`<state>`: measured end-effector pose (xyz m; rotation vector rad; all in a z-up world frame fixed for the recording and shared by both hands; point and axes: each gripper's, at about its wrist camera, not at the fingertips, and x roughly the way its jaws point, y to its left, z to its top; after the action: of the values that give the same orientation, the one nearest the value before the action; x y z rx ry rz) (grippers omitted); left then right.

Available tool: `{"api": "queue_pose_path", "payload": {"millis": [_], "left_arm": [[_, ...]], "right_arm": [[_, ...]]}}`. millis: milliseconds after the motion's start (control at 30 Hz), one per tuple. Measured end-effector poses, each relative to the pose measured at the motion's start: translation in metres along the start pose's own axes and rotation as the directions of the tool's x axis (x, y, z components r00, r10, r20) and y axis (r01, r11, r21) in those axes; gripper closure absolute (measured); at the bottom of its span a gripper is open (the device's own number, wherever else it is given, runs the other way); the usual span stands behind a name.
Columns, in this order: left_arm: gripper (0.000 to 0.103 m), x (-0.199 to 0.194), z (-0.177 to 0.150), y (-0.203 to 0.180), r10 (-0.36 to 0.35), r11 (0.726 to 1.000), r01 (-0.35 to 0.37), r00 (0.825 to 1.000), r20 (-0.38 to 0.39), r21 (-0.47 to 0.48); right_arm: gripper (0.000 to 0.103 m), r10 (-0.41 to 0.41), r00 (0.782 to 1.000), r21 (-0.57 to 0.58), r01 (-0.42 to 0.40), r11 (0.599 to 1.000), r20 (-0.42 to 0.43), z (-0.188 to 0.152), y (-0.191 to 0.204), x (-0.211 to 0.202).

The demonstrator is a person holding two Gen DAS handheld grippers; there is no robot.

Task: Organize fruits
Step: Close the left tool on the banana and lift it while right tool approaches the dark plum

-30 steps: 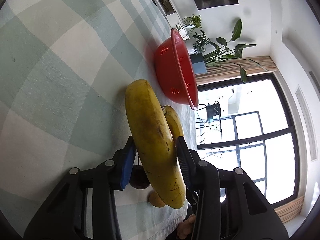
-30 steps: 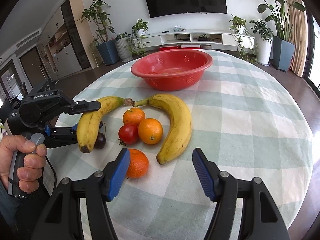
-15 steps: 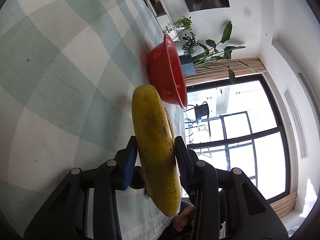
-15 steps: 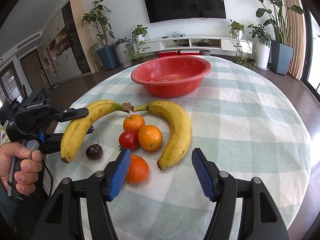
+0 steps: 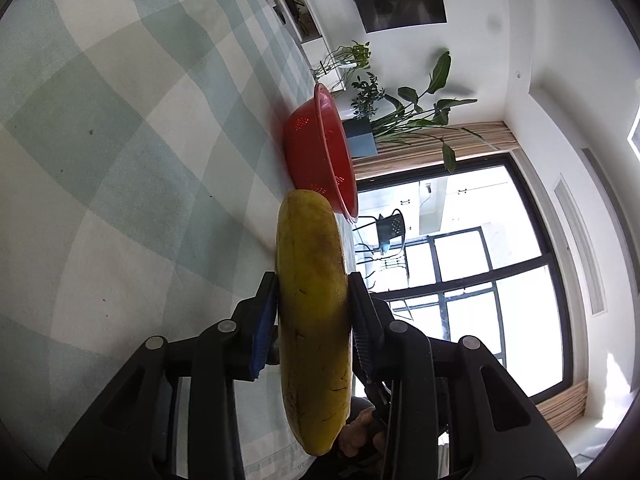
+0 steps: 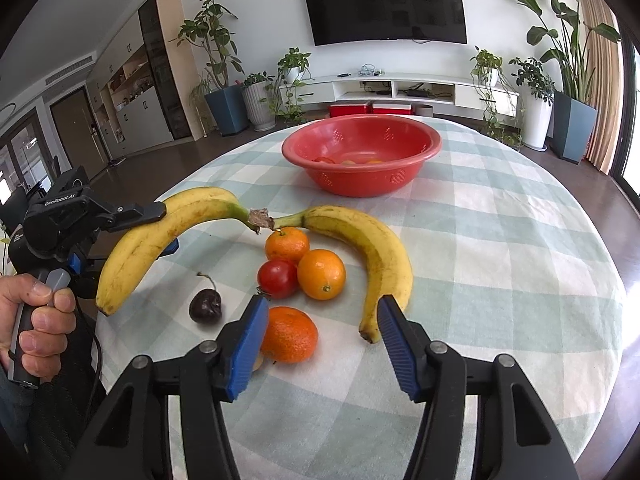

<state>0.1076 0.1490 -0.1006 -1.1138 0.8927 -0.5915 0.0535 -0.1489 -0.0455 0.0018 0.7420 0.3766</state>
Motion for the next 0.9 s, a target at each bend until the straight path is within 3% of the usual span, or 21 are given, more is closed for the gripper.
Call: {"api": "queue_pose_path", "payload": {"millis": [133,333,467,533,600,700,800,900], "left_arm": [[0.071,0.004,-0.005,0.007,0.094,0.996,-0.093,0.995,-0.042,0.016],[0.07,0.013,-0.003,-0.011,0.209,0.971,-0.198,0.975,-0.078,0.131],[0.061,0.03,0.003,-0.025,0.379,0.908,-0.349,0.92,-0.1,0.231],[0.062,0.035,0.004,-0.033,0.436,0.867,-0.394,0.896,-0.081,0.305],[0.068,0.042,0.002,-0.041,0.495,0.816,-0.442,0.867,-0.055,0.372],[0.069,0.05,-0.004,-0.05,0.542,0.755,-0.467,0.84,-0.036,0.46],[0.069,0.053,-0.007,-0.057,0.559,0.721,-0.474,0.829,-0.02,0.506],[0.07,0.05,-0.004,-0.061,0.553,0.717,-0.48,0.833,0.006,0.506]], "right_arm": [[0.042,-0.002,1.0,-0.041,0.002,0.999,-0.012,-0.001,0.008,0.003],[0.043,0.001,1.0,-0.039,-0.002,0.999,-0.016,-0.002,0.007,0.005],[0.043,0.003,1.0,-0.044,-0.004,0.999,-0.017,-0.003,0.009,0.004],[0.043,0.006,1.0,-0.044,-0.006,0.999,-0.011,-0.003,0.009,0.003],[0.043,0.006,1.0,-0.038,-0.006,0.999,-0.011,-0.003,0.008,0.003],[0.043,0.008,1.0,-0.033,-0.008,0.999,-0.012,-0.003,0.007,0.003],[0.043,0.01,1.0,-0.042,-0.01,0.999,-0.01,-0.004,0.009,0.002],[0.043,0.01,1.0,-0.044,-0.01,0.999,-0.006,-0.003,0.01,0.001]]}}
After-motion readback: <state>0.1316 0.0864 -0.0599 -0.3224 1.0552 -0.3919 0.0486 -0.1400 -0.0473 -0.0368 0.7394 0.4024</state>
